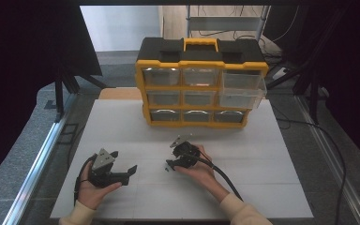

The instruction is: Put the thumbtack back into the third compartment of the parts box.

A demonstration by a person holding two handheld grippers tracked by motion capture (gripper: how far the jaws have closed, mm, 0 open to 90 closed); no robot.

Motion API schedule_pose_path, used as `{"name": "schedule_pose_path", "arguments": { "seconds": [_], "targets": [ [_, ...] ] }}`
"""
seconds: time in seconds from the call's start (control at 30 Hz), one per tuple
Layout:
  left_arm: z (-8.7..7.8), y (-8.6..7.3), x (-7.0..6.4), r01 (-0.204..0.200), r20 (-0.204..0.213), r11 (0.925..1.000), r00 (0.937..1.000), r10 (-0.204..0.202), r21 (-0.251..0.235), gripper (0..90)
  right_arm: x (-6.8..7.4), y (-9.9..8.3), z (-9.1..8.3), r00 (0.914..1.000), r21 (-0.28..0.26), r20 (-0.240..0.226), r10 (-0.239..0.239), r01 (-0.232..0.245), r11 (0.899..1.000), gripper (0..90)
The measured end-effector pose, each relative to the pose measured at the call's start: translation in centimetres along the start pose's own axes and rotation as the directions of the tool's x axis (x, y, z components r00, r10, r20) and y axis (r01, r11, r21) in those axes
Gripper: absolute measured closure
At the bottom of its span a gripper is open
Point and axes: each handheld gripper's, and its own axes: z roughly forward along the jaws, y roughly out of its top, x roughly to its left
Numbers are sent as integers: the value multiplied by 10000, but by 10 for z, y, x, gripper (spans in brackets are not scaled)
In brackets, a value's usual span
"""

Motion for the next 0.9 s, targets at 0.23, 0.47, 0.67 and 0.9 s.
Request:
{"name": "schedule_pose_path", "arguments": {
  "seconds": [0.23, 0.47, 0.67, 0.9],
  "targets": [
    [0, 0, 0, -55, 6, 10000, 10000, 55, 52, 96, 4, 0, -4, 9999, 202, -103, -118, 120, 9997, 679],
    [0, 0, -1, -58, 6, 10000, 10000, 58, 44, 97, 3, -1, -5, 9990, 230, -433, -51, 61, 9997, 826],
    [0, 0, 0, -63, 15, 10000, 10000, 62, 48, 96, -3, -3, -7, 9959, 46, -775, 475, -473, 9989, 832],
    [0, 0, 1, -55, 4, 10000, 10000, 55, 31, 97, -12, 0, -26, 9860, -924, -1338, 993, -1121, 9894, 833]
  ]
}}
